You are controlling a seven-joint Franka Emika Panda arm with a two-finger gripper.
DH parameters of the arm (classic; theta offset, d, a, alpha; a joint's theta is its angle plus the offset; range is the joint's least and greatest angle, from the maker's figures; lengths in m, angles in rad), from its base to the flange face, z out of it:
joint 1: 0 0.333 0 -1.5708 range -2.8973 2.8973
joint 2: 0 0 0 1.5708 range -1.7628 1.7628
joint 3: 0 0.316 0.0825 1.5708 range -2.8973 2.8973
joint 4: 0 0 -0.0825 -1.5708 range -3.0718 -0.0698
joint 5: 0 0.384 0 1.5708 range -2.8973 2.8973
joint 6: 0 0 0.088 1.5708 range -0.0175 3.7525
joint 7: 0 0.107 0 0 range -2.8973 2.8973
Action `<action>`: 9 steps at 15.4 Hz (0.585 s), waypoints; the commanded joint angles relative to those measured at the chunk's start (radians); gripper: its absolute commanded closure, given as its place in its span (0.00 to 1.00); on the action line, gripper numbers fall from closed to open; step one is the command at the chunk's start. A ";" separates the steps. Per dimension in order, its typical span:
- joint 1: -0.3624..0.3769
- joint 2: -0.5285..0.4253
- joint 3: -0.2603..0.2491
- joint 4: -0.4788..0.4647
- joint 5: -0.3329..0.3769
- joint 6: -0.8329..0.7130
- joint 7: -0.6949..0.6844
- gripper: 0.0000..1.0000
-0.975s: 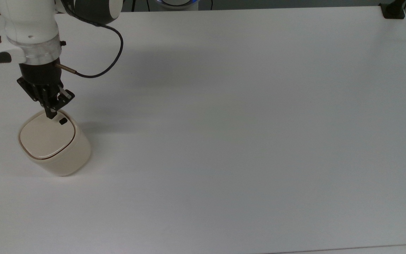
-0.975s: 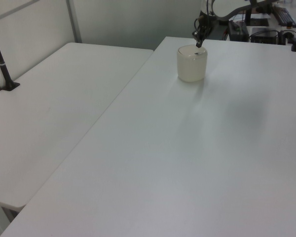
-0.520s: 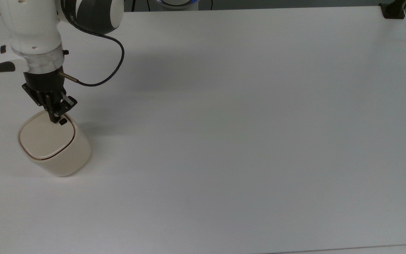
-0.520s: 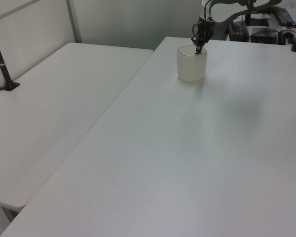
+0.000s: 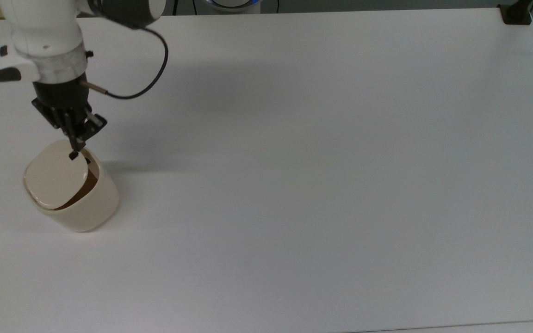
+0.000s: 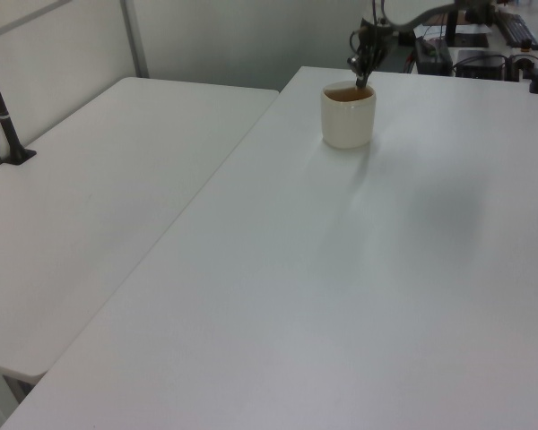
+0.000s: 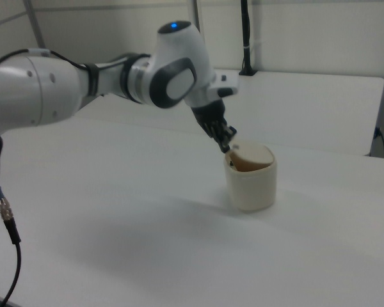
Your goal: Open the trash bin
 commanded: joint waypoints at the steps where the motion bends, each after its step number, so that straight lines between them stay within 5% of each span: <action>1: 0.107 -0.123 0.004 -0.027 -0.001 -0.177 -0.016 1.00; 6: 0.250 -0.207 0.004 -0.029 -0.054 -0.405 -0.088 1.00; 9: 0.267 -0.250 0.011 -0.035 -0.062 -0.487 -0.124 1.00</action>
